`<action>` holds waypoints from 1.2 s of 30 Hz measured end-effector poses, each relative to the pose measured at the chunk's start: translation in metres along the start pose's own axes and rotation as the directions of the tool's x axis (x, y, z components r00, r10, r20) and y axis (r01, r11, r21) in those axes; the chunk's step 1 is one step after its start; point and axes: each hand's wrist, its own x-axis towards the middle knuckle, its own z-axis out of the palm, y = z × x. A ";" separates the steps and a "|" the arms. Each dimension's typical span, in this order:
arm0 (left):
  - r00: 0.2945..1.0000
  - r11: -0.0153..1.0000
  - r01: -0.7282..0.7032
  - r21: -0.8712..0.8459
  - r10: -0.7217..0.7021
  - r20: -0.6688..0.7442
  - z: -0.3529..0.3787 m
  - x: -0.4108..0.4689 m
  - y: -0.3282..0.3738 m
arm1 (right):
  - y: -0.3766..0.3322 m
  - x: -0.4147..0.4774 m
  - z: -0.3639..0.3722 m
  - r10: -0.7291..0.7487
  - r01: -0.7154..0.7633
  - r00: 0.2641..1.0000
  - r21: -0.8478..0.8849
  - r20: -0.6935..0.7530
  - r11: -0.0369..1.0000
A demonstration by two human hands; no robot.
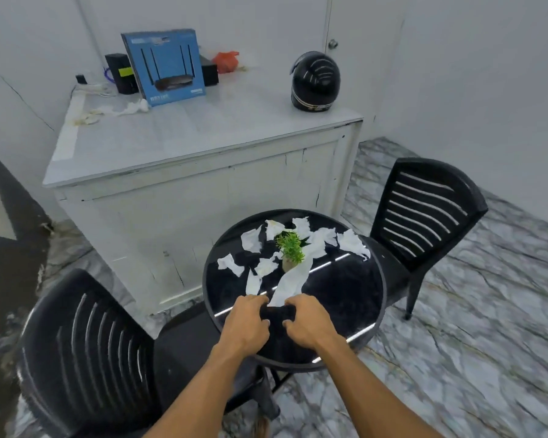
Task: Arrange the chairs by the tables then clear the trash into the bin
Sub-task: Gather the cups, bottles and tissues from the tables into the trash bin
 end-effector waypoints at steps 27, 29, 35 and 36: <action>0.999 0.998 0.002 -0.061 -0.004 -0.039 0.051 0.197 -0.084 | 0.041 0.176 0.070 0.660 -0.522 0.724 0.468 -0.200 0.714; 0.999 0.994 -0.004 -0.110 0.000 -0.040 0.047 0.216 -0.076 | 0.037 0.176 0.069 0.674 -0.499 0.699 0.513 -0.239 0.699; 0.952 0.992 -0.082 0.098 0.049 0.302 0.069 0.242 -0.092 | 0.040 0.173 0.086 0.436 -0.381 0.841 0.222 -0.320 0.898; 0.950 0.988 -0.101 0.114 0.061 0.307 0.072 0.239 -0.094 | 0.043 0.173 0.091 0.372 -0.351 0.881 0.124 -0.292 0.928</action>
